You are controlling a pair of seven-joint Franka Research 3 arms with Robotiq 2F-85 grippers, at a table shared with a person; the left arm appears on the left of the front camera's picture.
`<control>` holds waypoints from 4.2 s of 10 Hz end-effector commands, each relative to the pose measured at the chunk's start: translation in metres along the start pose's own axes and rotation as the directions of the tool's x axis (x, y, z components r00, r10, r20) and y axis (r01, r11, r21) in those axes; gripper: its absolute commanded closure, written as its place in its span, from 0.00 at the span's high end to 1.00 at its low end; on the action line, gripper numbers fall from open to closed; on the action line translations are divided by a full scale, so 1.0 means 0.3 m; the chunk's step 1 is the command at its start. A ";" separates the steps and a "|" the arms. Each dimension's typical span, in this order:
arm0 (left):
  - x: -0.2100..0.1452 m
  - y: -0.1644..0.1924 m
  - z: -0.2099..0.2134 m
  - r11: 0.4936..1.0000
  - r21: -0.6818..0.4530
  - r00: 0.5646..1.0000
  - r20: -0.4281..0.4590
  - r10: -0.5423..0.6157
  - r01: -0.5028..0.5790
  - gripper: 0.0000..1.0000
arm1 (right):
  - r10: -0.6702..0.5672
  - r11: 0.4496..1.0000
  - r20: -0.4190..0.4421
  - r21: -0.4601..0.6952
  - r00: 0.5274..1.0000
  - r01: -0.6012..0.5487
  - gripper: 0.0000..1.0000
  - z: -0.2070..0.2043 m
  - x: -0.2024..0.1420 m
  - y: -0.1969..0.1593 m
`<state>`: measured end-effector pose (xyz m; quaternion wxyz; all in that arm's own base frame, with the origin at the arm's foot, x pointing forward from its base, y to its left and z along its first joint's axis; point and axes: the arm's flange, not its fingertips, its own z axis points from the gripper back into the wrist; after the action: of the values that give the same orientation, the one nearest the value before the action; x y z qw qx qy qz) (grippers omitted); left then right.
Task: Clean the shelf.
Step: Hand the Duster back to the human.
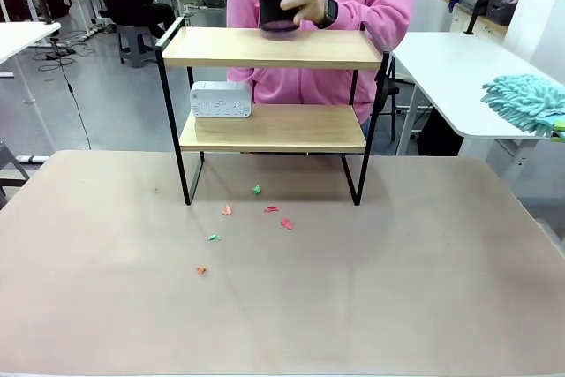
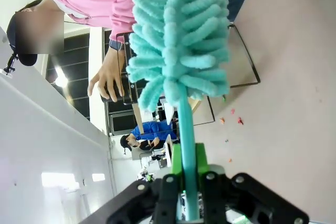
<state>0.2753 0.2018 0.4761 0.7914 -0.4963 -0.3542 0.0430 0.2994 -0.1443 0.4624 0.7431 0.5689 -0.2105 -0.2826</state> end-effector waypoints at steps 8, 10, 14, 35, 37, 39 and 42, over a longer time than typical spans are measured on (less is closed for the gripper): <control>0.057 -0.214 -0.002 0.981 -0.192 0.998 -0.064 -0.012 0.000 1.00 | 0.174 0.974 -0.013 0.148 0.985 -0.171 0.13 0.019 0.006 0.254; 0.009 -0.409 -0.166 0.935 -0.352 0.959 -0.254 -0.125 0.029 1.00 | 0.392 0.915 -0.415 0.265 0.821 -0.303 0.13 -0.034 -0.150 0.491; -0.205 -0.456 -0.416 0.935 -0.347 0.836 -0.533 -0.132 -0.074 1.00 | 0.339 0.873 -0.928 0.249 0.155 -0.420 0.13 -0.168 -0.418 0.408; -0.689 -0.747 -0.956 0.824 -0.505 0.402 -0.831 -0.385 -0.255 1.00 | 0.265 0.853 -0.905 0.381 -0.332 -0.358 0.13 -0.627 -0.615 0.511; -0.697 -0.743 -0.962 0.827 -0.502 0.396 -0.834 -0.385 -0.253 1.00 | 0.260 0.858 -0.906 0.376 -0.334 -0.351 0.13 -0.633 -0.614 0.502; -0.700 -0.744 -0.974 0.838 -0.511 0.448 -0.805 -0.388 -0.191 0.53 | 0.262 0.862 -0.895 0.385 -0.361 -0.330 0.13 -0.634 -0.617 0.501; -0.705 -0.745 -0.984 0.831 -0.525 0.457 -0.794 -0.400 -0.185 0.00 | 0.257 0.860 -0.896 0.383 -0.363 -0.337 0.13 -0.637 -0.624 0.502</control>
<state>0.2458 -0.2187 0.4809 0.6904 -0.6146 0.0879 -0.3714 0.3012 0.1591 0.5490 0.6774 0.4713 0.3200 0.4653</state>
